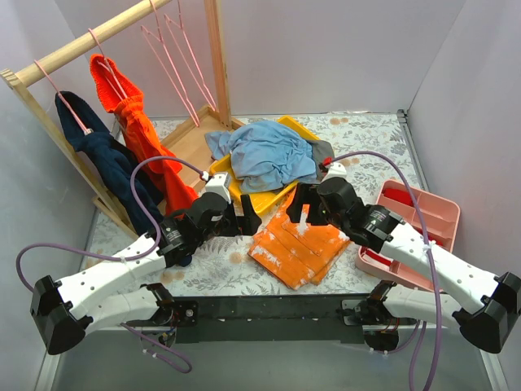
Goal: Place the shorts on the hanger
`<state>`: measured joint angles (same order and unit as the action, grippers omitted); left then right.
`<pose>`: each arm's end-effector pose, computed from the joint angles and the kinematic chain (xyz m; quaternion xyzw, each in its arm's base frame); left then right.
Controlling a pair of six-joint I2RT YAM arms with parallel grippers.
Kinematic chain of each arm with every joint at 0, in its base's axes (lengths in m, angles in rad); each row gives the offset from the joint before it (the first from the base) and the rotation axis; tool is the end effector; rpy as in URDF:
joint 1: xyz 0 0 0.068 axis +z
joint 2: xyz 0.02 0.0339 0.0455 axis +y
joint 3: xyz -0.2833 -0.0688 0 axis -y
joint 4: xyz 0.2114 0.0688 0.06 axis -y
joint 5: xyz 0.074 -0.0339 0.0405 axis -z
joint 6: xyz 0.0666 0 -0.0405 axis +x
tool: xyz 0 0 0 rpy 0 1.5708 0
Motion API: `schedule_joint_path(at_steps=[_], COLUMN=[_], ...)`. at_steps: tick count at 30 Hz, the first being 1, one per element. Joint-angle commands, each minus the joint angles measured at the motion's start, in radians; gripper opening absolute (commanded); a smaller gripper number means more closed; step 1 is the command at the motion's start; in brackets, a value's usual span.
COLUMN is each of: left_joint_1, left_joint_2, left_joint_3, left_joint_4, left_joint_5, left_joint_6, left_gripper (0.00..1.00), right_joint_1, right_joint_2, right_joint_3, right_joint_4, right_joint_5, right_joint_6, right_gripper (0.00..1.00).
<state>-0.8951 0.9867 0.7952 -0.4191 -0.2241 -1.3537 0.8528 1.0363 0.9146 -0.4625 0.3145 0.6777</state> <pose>0.1345 -0.1441 0.2888 -0.2506 0.8466 -0.3712 0.2876 0.1519 0.1426 0.3154 -0.0022 0.8731 0.2245 0.4328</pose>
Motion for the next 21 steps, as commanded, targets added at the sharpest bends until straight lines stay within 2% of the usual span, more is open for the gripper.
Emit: schedule_joint_path(at_steps=[1,9,21], left_joint_1=[-0.001,-0.001,-0.001], left_joint_2=[-0.01,0.006,0.001], left_joint_3=[0.013,0.024,0.022], left_joint_4=[-0.01,-0.018,-0.018], left_joint_5=[0.011,0.011,0.011], left_joint_6=[0.015,0.018,0.01], left_gripper=[0.98,0.98,0.98], right_joint_1=[-0.001,0.051,0.063], right_joint_2=[-0.028,-0.012,-0.01], right_joint_3=[0.004,-0.06,-0.086], right_joint_4=[-0.014,-0.027,-0.008], right_joint_5=[-0.044,-0.041,-0.045], right_joint_6=[-0.02,0.06,0.069], right_gripper=[0.95,0.98,0.98])
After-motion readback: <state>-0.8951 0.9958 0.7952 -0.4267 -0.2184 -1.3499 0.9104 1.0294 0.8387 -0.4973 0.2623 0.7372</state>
